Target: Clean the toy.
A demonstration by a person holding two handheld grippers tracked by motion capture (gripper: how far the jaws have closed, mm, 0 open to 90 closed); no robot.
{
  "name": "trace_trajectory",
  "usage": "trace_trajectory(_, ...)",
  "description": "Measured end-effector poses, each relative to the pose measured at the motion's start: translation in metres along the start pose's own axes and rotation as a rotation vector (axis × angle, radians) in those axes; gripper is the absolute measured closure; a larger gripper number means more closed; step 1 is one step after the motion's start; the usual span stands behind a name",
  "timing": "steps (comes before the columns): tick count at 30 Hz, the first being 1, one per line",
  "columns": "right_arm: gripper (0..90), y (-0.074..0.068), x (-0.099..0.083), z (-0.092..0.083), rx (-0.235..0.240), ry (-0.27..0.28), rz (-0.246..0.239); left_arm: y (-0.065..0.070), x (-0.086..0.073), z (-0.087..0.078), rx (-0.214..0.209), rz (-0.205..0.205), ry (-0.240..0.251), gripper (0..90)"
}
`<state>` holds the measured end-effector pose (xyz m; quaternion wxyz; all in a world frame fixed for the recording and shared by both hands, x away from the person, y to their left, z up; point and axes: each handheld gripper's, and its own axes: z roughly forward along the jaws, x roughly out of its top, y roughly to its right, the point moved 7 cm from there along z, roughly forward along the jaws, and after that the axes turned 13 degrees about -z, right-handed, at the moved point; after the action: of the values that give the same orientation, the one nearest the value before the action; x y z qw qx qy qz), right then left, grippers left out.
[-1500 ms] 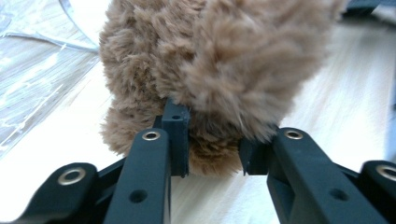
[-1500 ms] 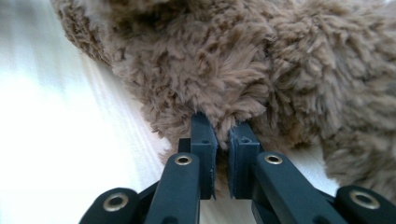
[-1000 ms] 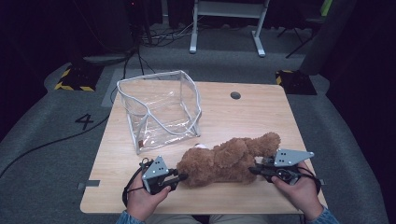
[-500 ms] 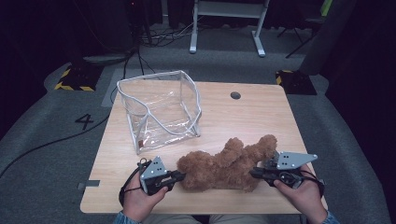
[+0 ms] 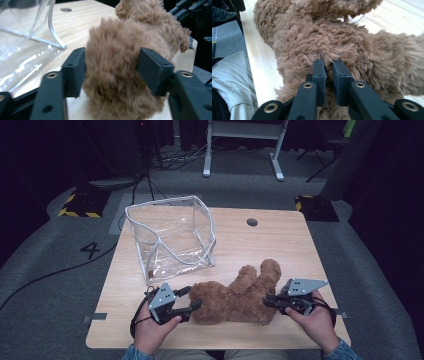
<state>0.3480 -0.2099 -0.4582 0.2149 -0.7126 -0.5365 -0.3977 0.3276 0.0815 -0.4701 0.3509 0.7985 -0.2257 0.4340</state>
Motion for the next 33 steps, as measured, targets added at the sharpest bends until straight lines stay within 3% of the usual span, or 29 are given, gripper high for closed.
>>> trace_trajectory(2,74.3,0.001,0.0,-0.001,-0.007,0.002,0.008,0.003,-0.001,0.006,-0.002,0.005,-0.035,36.0)
trace_trajectory(6,57.6,0.006,-0.001,-0.006,-0.05,-0.005,0.018,0.002,-0.006,0.018,-0.036,-0.062,-0.082,32.3)
trace_trajectory(12,44.3,0.009,-0.005,-0.02,-0.084,0.018,0.045,-0.004,-0.009,0.022,-0.068,-0.078,-0.081,32.2)
trace_trajectory(15,39.8,0.014,-0.011,-0.034,-0.135,0.008,0.039,-0.004,-0.01,0.023,-0.068,-0.075,-0.078,32.2)
trace_trajectory(22,36.5,0.031,-0.045,-0.05,-0.227,-0.091,0.065,-0.006,-0.01,0.023,-0.058,-0.044,-0.072,32.4)
trace_trajectory(33,28.6,0.061,-0.106,-0.038,-0.274,-0.267,0.137,-0.012,-0.01,0.025,-0.087,-0.021,-0.064,33.2)
